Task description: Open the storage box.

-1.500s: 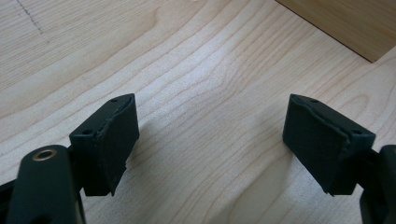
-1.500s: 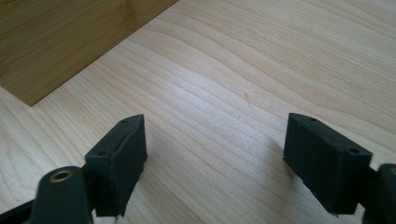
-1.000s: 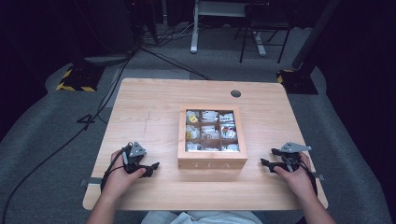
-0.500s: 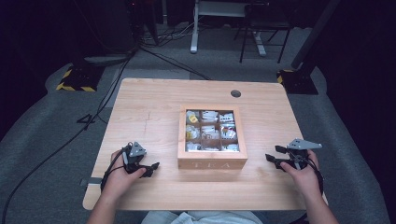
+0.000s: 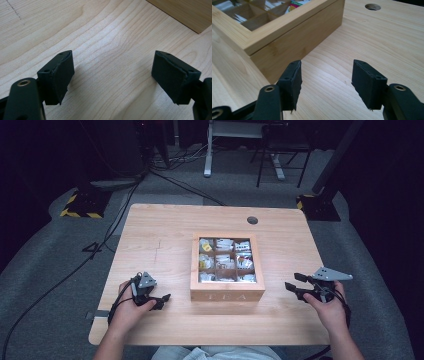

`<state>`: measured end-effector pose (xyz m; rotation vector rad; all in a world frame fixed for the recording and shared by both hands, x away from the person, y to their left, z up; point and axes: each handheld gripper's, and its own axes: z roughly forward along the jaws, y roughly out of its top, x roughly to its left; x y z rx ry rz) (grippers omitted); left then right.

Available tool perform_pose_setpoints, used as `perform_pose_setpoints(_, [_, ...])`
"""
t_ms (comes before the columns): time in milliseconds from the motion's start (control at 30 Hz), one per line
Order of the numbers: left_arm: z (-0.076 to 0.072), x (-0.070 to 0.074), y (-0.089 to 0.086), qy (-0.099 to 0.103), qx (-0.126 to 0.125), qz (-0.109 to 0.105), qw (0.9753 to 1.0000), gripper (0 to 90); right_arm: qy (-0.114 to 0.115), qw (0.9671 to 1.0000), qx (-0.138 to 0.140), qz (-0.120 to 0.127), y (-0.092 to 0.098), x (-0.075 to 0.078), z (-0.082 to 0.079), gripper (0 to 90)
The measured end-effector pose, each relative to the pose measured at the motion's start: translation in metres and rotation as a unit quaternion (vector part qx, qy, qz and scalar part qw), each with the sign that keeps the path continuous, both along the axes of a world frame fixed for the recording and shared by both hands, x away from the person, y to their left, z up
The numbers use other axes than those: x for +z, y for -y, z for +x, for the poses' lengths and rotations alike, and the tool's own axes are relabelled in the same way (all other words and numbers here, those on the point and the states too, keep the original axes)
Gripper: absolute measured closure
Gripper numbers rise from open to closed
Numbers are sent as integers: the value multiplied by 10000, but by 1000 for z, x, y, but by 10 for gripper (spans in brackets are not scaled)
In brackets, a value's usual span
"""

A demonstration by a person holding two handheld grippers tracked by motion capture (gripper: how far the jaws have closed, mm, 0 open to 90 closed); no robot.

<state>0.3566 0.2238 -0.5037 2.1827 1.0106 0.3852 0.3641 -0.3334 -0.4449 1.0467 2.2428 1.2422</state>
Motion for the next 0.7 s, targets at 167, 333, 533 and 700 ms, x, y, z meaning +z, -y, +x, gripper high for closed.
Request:
perform_pose_setpoints(167, [0, 0, 0, 0, 2, -2, 10000, 190, 2, 9998, 131, 146, -4, 6, -3, 423])
perform_pose_setpoints(333, [0, 0, 0, 1, -2, 1, 10000, 190, -16, 9992, 350, 170, -17, 14, -8, 440])
perform_pose_setpoints(533, [0, 0, 0, 0, 1, 0, 10000, 190, -53, 9982, 555, 212, -34, 21, -13, 461])
perform_pose_setpoints(700, [0, 0, 1, -9, 50, -29, 10000, 190, -14, 9968, 733, 321, -51, 24, -17, 463])
